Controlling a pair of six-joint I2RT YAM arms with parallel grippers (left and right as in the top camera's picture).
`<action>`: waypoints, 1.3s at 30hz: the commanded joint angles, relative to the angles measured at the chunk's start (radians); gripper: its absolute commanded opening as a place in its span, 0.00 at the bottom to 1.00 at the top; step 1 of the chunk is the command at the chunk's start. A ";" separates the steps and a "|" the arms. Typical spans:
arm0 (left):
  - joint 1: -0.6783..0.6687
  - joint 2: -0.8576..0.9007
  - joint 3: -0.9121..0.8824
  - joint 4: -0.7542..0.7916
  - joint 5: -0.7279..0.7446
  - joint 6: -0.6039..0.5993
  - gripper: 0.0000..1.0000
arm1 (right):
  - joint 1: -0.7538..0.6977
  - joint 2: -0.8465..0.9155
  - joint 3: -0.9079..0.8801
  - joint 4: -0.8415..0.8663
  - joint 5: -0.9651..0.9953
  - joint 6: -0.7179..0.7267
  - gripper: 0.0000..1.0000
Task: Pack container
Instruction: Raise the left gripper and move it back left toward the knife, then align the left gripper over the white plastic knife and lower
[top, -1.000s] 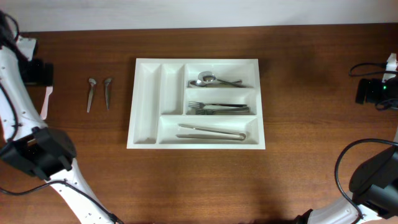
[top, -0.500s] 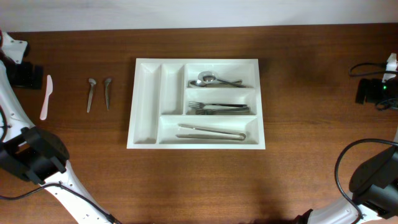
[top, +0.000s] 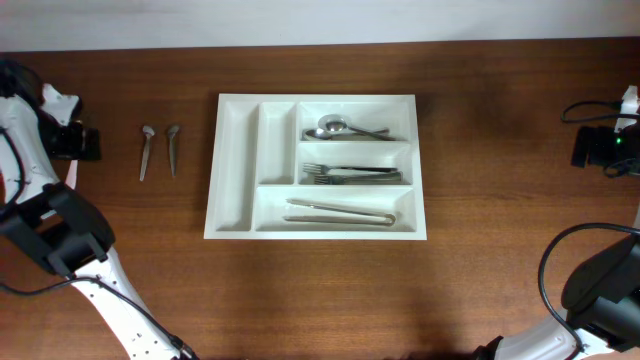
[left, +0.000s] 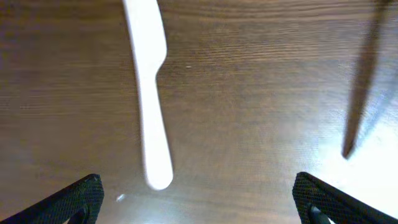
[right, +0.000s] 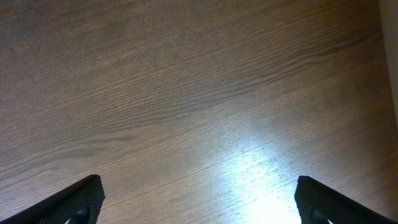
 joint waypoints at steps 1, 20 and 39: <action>0.005 0.005 0.003 0.015 0.005 -0.092 0.99 | 0.002 -0.002 -0.002 0.000 0.005 0.005 0.99; 0.058 0.066 0.003 0.072 0.044 -0.101 0.99 | 0.002 -0.002 -0.002 0.000 0.005 0.005 0.99; 0.061 0.081 0.003 0.106 0.090 -0.051 0.99 | 0.002 -0.002 -0.002 0.000 0.005 0.005 0.99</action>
